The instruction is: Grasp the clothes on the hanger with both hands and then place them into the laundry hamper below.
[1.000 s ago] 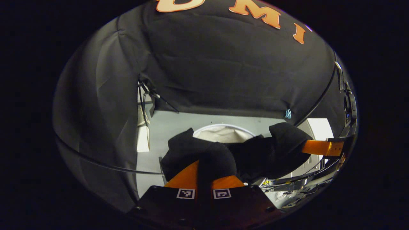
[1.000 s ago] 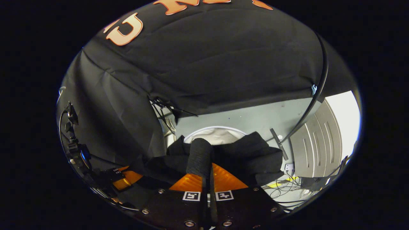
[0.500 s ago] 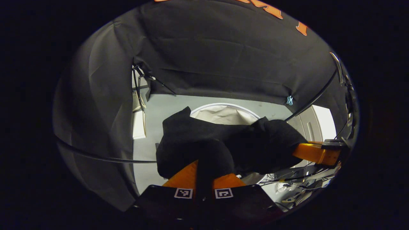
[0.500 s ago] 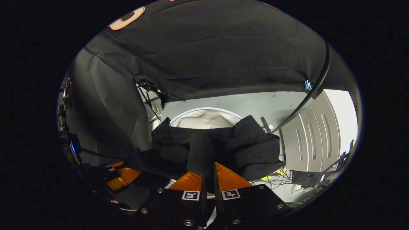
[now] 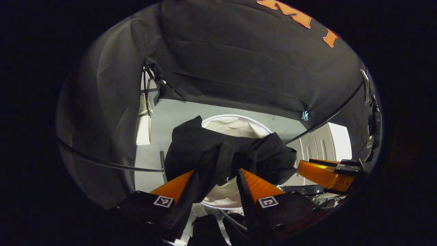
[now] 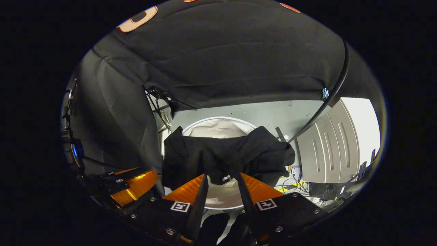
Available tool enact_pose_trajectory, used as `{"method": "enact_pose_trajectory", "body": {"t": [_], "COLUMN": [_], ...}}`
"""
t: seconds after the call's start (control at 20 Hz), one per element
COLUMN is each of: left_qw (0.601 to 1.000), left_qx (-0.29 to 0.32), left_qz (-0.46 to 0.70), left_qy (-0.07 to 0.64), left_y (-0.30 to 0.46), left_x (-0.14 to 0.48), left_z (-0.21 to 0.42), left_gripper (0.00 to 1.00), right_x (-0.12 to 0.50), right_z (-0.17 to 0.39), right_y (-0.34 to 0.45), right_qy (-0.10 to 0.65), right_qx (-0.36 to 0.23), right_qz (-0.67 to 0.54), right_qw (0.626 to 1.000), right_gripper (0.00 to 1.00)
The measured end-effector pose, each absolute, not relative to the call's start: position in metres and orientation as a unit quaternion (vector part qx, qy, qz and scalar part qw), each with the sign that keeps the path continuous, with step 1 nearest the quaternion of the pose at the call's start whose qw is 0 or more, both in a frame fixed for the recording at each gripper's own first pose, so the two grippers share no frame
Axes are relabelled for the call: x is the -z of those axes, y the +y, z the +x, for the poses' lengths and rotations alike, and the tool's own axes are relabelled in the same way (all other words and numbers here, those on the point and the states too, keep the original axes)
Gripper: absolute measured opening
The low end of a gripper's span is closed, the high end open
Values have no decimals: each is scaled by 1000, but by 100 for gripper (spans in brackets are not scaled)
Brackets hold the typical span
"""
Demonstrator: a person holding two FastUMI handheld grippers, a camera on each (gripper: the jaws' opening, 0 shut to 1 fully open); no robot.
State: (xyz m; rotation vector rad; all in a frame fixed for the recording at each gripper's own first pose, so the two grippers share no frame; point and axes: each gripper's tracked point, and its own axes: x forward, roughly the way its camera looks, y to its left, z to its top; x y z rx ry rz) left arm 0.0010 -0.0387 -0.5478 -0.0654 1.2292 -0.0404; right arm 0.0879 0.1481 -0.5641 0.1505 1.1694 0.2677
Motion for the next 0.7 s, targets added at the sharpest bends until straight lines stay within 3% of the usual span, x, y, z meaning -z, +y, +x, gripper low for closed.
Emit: {"method": "enact_pose_trajectory", "body": {"t": [0.15,0.2,0.25,0.3,0.35,0.7], "left_qw": [820,822,826,829,832,880], "left_qx": [24,25,26,26,27,25], "left_qz": [-28,-26,-22,-17,-12,7], "left_qy": [571,568,563,558,553,474], "left_y": [-42,-42,-42,-41,-42,-37], "left_x": [535,529,524,517,513,424], "left_z": [-1,-2,-2,0,0,10], "left_gripper": [92,100,100,97,98,98], "right_x": [552,546,541,533,525,447], "right_z": [85,85,85,83,82,76], "right_y": [141,138,136,133,132,121], "right_qy": [539,534,529,524,516,452], "right_qx": [-124,-123,-122,-122,-123,-125], "right_qz": [54,49,45,39,32,1], "right_qw": [831,835,838,842,847,883], "right_gripper": [70,82,86,82,93,94]}}
